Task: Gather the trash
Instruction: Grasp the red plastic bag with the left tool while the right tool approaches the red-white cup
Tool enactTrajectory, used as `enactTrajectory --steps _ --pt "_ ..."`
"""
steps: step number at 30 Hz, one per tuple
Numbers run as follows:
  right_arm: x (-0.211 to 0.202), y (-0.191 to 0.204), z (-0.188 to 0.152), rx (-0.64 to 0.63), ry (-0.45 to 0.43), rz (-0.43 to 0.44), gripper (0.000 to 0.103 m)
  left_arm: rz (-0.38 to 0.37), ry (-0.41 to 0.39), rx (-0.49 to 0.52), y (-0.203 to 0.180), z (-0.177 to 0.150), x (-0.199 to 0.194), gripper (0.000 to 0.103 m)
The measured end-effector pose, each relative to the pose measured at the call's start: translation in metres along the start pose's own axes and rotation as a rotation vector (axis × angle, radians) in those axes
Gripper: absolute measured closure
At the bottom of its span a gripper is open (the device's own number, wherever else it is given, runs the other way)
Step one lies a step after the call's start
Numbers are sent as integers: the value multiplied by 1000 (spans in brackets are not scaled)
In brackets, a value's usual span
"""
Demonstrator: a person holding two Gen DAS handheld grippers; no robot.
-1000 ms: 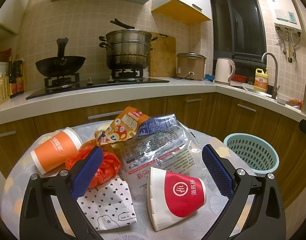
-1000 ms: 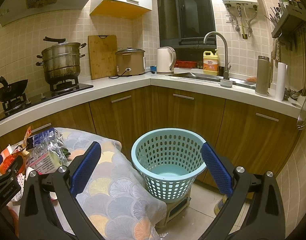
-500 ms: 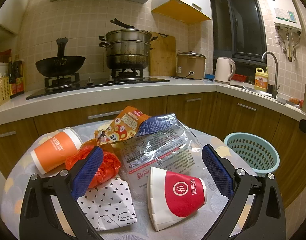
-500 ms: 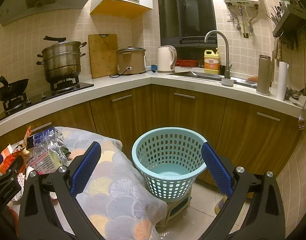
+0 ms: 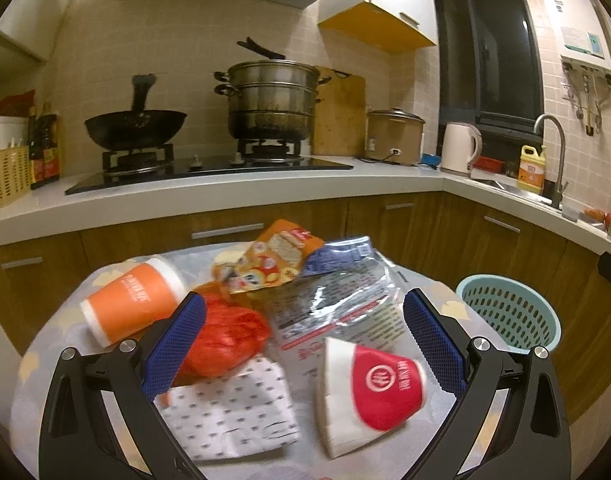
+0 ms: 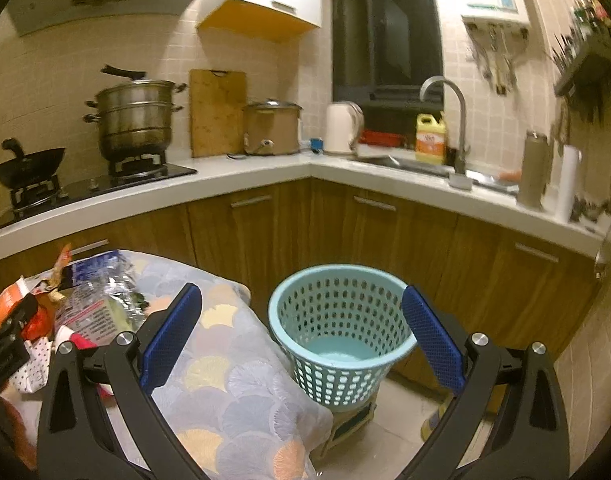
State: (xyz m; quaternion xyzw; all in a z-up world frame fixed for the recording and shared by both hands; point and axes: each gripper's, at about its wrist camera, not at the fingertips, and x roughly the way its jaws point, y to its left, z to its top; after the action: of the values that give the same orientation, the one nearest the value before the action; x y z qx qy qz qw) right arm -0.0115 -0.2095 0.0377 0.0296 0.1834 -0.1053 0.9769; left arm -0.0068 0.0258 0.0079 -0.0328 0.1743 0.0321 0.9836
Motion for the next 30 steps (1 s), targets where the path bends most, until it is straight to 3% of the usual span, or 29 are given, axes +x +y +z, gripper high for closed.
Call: enactTrajectory --steps 5,12,16,22,27,30 --pt "-2 20 -2 -46 2 94 10 39 37 -58 40 8 -18 7" --pt "12 72 -12 -132 63 381 18 74 93 -129 93 6 -34 8" --pt "17 109 -27 -178 93 492 21 30 161 -181 108 1 -22 8" --pt "28 141 -50 -218 147 538 21 -49 267 -184 105 6 18 9" --pt "38 141 -57 -221 193 555 20 -46 321 -160 97 4 55 18" --pt "44 144 -59 -230 230 548 12 -29 331 -135 91 2 64 25"
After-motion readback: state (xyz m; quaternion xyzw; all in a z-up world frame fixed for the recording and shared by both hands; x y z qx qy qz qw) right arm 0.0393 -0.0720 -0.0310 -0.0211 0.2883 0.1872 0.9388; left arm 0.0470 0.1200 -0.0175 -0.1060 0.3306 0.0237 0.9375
